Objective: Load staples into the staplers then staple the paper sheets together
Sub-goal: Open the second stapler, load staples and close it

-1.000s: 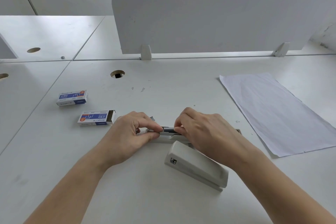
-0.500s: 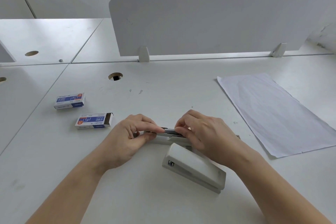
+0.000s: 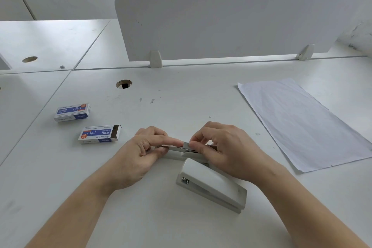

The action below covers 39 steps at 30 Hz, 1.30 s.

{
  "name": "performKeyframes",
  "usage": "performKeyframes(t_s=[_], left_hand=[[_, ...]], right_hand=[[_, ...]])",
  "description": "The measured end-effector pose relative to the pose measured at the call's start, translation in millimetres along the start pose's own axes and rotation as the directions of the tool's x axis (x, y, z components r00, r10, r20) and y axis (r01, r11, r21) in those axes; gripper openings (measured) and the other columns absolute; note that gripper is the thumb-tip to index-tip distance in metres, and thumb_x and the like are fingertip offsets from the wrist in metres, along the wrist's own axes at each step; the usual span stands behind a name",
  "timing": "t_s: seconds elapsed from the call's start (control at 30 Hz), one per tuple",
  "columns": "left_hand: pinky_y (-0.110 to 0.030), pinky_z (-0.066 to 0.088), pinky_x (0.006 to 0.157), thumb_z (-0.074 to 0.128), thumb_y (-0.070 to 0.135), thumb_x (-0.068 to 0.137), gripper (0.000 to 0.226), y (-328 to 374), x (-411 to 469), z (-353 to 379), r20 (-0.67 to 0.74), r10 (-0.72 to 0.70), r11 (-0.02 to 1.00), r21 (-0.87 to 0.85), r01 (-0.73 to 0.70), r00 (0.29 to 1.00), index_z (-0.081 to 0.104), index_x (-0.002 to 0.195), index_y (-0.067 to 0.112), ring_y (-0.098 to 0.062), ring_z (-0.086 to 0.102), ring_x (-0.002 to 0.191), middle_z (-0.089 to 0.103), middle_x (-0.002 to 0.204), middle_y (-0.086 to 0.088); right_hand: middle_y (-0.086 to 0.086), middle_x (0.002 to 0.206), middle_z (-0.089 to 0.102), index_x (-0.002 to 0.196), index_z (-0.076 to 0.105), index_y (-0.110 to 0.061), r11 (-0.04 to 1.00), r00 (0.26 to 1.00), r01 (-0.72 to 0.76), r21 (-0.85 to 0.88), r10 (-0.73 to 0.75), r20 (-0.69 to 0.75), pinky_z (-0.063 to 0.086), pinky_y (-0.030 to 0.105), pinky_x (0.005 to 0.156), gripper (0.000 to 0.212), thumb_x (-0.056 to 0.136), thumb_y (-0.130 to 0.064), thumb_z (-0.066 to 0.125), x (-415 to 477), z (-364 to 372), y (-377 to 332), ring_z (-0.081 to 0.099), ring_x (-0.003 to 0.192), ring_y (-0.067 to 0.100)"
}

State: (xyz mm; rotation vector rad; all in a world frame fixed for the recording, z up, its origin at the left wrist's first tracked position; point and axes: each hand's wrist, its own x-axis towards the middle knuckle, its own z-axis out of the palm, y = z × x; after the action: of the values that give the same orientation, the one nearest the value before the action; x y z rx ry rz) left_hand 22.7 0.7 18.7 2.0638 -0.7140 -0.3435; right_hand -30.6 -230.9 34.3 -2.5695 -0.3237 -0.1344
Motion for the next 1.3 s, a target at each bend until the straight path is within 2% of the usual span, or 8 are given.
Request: performKeyframes(t_s=[0.17, 0.37, 0.5, 0.6, 0.7, 0.97, 1.13, 1.3], left_hand=[[0.001, 0.026, 0.087, 0.051, 0.001, 0.096, 0.054, 4, -1, 0, 0.014, 0.014, 0.999, 0.031, -0.014, 1.000, 0.067, 0.108, 0.051, -0.004, 0.042, 0.107, 0.054, 0.099, 0.015], [-0.002, 0.027, 0.088, 0.052, 0.004, 0.096, 0.052, 6, -2, 0, 0.008, 0.014, 0.999, 0.052, -0.014, 1.000, 0.065, 0.111, 0.051, -0.004, 0.043, 0.107, 0.054, 0.101, 0.015], [-0.020, 0.045, 0.072, 0.065, 0.009, 0.089, 0.042, 7, -3, -2, -0.074, -0.030, 0.999, -0.029, 0.028, 0.997, 0.064, 0.111, 0.046, -0.009, 0.050, 0.076, 0.060, 0.099, 0.017], [-0.013, 0.039, 0.053, 0.069, 0.011, 0.086, 0.029, 9, -3, -3, -0.113, -0.096, 0.991, -0.101, 0.084, 0.989, 0.070, 0.101, 0.036, -0.009, 0.043, 0.058, 0.062, 0.076, 0.026], [-0.018, 0.037, 0.050, 0.071, 0.011, 0.084, 0.026, 9, -2, -3, -0.137, -0.118, 0.991, -0.083, 0.108, 0.983, 0.072, 0.096, 0.034, -0.008, 0.038, 0.050, 0.055, 0.058, 0.020], [-0.017, 0.039, 0.055, 0.077, 0.013, 0.080, 0.022, 12, -3, -2, -0.140, -0.132, 0.990, -0.073, 0.123, 0.981, 0.073, 0.091, 0.032, -0.008, 0.041, 0.054, 0.059, 0.064, 0.021], [-0.020, 0.040, 0.058, 0.079, 0.015, 0.077, 0.028, 11, -3, -3, -0.152, -0.134, 0.989, -0.078, 0.124, 0.979, 0.071, 0.089, 0.038, -0.009, 0.040, 0.055, 0.068, 0.080, 0.016], [-0.027, 0.043, 0.059, 0.080, 0.014, 0.076, 0.027, 11, -2, -3, -0.164, -0.126, 0.990, -0.075, 0.115, 0.978, 0.072, 0.087, 0.038, -0.014, 0.041, 0.058, 0.071, 0.100, 0.002]], right_hand=[[-0.019, 0.097, 0.065, 0.099, 0.073, -0.035, 0.995, 1.000, 0.001, 0.104, -0.002, 0.009, 0.055, 0.031, 0.077, 0.018, 0.096, -0.045, 0.058, 1, 1, 3, 0.063, 0.091, 0.000], [-0.020, 0.095, 0.065, 0.101, 0.072, -0.039, 0.999, 0.999, -0.002, 0.048, 0.005, -0.054, 0.056, 0.030, 0.074, 0.024, 0.087, -0.057, 0.062, -2, 5, -1, 0.062, 0.079, 0.004], [-0.016, 0.098, 0.069, 0.105, 0.070, -0.031, 0.996, 0.993, 0.032, 0.083, -0.023, -0.112, 0.055, 0.030, 0.080, 0.019, 0.095, -0.043, 0.059, 0, 7, -1, 0.061, 0.088, 0.002], [-0.011, 0.101, 0.067, 0.115, 0.068, -0.022, 0.996, 0.987, 0.057, 0.067, -0.046, -0.153, 0.050, 0.025, 0.085, 0.021, 0.100, -0.032, 0.057, -1, 2, 1, 0.061, 0.093, 0.005], [-0.012, 0.109, 0.063, 0.126, 0.065, -0.026, 0.996, 0.992, 0.082, 0.018, -0.080, -0.096, 0.045, 0.014, 0.084, 0.027, 0.102, -0.030, 0.053, -2, -2, 2, 0.060, 0.094, 0.005], [-0.018, 0.100, 0.057, 0.121, 0.071, -0.034, 0.991, 0.991, 0.130, 0.025, -0.131, 0.038, 0.038, 0.004, 0.069, 0.026, 0.098, -0.037, 0.058, -5, -2, 2, 0.051, 0.073, -0.010], [-0.017, 0.098, 0.067, 0.106, 0.078, -0.030, 0.993, 0.995, 0.101, 0.067, -0.101, -0.007, 0.045, 0.008, 0.070, 0.017, 0.092, -0.032, 0.070, -4, -5, 0, 0.063, 0.078, 0.006], [-0.017, 0.096, 0.067, 0.104, 0.079, -0.030, 0.991, 0.993, 0.118, 0.069, -0.117, -0.009, 0.043, 0.009, 0.067, 0.015, 0.091, -0.031, 0.071, -4, -1, -1, 0.063, 0.075, 0.006]])
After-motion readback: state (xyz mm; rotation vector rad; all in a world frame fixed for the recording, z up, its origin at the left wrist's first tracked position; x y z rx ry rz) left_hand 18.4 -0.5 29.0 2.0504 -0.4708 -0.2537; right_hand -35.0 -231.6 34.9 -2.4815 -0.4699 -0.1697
